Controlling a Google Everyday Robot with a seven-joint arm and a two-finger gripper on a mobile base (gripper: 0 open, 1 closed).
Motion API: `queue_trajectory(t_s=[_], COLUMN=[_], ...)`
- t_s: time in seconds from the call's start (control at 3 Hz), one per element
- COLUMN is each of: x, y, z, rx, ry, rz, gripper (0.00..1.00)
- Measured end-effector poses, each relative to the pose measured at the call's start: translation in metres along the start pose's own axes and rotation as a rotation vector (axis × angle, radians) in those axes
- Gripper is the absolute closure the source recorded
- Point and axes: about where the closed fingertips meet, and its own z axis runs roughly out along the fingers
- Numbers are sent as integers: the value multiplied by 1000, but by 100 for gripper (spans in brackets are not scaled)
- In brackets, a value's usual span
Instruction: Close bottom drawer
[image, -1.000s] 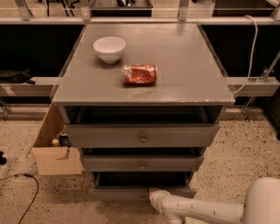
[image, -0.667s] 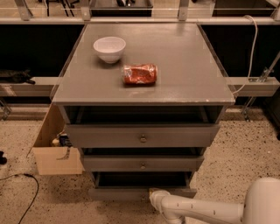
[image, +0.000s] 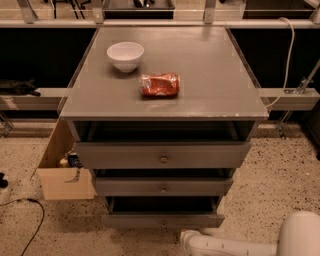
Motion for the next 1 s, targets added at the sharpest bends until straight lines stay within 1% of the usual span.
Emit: queue_trajectory(t_s=[0.33,0.67,1.0], x=[0,-18,-45], y=[0,10,19], z=[0,11,25], rx=[0,-56,-79], ry=[0,-49,-125], rz=[0,-21,-53], gripper=[100,100,100])
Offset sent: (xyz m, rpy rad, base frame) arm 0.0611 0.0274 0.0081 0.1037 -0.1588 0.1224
